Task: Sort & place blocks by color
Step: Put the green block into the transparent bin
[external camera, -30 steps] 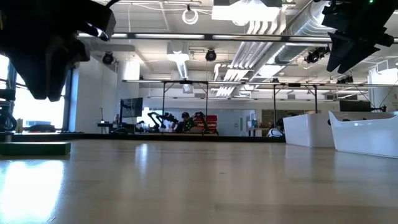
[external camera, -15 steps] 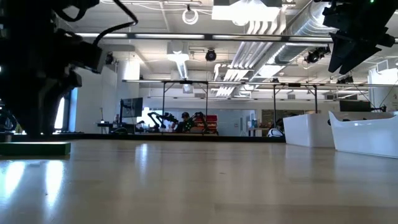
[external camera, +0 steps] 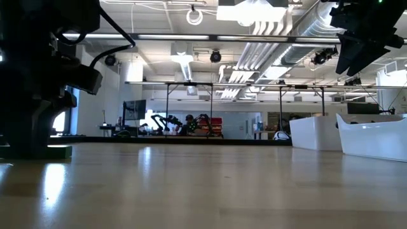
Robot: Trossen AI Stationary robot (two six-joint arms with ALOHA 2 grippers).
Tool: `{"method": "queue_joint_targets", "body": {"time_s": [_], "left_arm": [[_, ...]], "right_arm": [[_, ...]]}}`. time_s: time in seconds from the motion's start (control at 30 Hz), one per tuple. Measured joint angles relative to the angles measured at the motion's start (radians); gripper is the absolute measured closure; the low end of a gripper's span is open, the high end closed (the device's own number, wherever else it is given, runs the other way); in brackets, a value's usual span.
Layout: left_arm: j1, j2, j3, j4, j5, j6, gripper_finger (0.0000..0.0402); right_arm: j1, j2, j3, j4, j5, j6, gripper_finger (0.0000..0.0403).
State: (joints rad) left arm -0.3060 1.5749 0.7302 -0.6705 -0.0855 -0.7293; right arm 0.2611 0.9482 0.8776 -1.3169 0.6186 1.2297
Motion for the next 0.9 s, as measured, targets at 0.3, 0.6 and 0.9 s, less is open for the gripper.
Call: {"method": "queue_joint_targets", "body": {"time_s": [0.3,0.6,0.9], "left_arm": [[0.012,-0.003,-0.015,0.021,0.025,0.016,0.0304],[0.012,0.0,0.007,0.0,0.021,0.015,0.0331],[0.086,0.003,0.095,0.025,-0.017,0.153,0.0329]], "right_arm": [[0.0,0.0,0.0,0.034,-0.001,0.0,0.0203],[0.0,0.0,0.0,0.124,-0.002,0.0,0.0203],[0.0,0.001,0.0,0.334,-0.065,0.0,0.0203]]}}
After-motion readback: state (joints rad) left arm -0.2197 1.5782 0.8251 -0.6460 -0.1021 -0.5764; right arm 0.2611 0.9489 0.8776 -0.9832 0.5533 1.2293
